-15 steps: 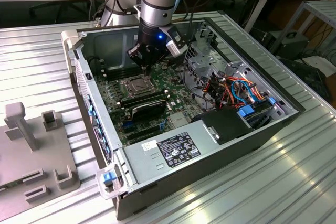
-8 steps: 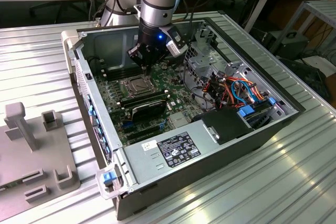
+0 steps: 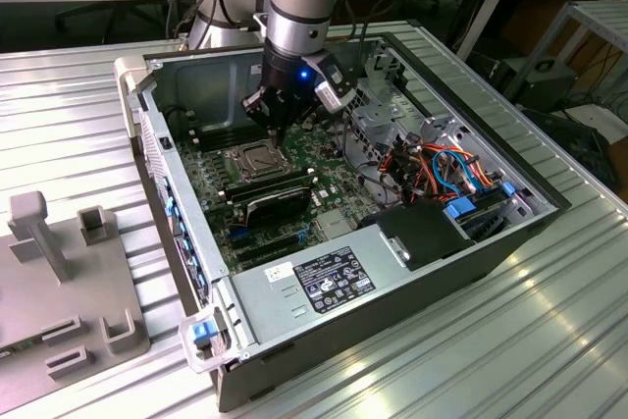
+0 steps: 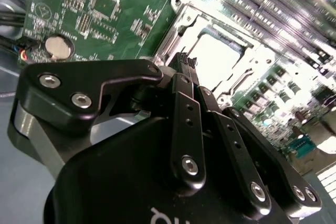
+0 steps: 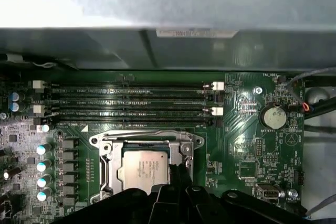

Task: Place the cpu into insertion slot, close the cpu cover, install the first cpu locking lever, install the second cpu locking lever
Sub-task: 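Install the second cpu locking lever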

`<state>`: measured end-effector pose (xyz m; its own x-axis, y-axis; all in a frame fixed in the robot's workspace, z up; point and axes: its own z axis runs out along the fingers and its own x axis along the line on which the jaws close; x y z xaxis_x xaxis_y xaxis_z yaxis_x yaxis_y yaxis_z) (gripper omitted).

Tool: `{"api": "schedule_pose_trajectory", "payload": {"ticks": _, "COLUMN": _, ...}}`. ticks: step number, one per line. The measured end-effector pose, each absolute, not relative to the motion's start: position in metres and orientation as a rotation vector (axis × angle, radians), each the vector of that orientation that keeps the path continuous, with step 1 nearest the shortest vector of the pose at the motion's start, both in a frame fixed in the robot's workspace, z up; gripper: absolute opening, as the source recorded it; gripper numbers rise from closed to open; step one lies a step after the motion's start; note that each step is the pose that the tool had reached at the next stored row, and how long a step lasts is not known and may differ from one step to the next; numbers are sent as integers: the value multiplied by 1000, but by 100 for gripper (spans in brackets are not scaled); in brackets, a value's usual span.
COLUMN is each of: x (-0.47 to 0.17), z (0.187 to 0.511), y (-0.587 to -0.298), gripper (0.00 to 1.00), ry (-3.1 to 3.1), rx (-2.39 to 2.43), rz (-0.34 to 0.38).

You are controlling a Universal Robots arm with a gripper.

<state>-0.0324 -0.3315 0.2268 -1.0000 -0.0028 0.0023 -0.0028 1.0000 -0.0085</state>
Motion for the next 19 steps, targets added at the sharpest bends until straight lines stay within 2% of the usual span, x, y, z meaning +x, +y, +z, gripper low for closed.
{"api": "schedule_pose_trajectory", "payload": {"ticks": 12, "x": -32, "z": 234, "y": -351, "gripper": 11, "ry": -3139, "rx": 4, "rz": 47}}
{"api": "schedule_pose_trajectory", "payload": {"ticks": 19, "x": -32, "z": 234, "y": -363, "gripper": 11, "ry": -3137, "rx": 4, "rz": 113}}
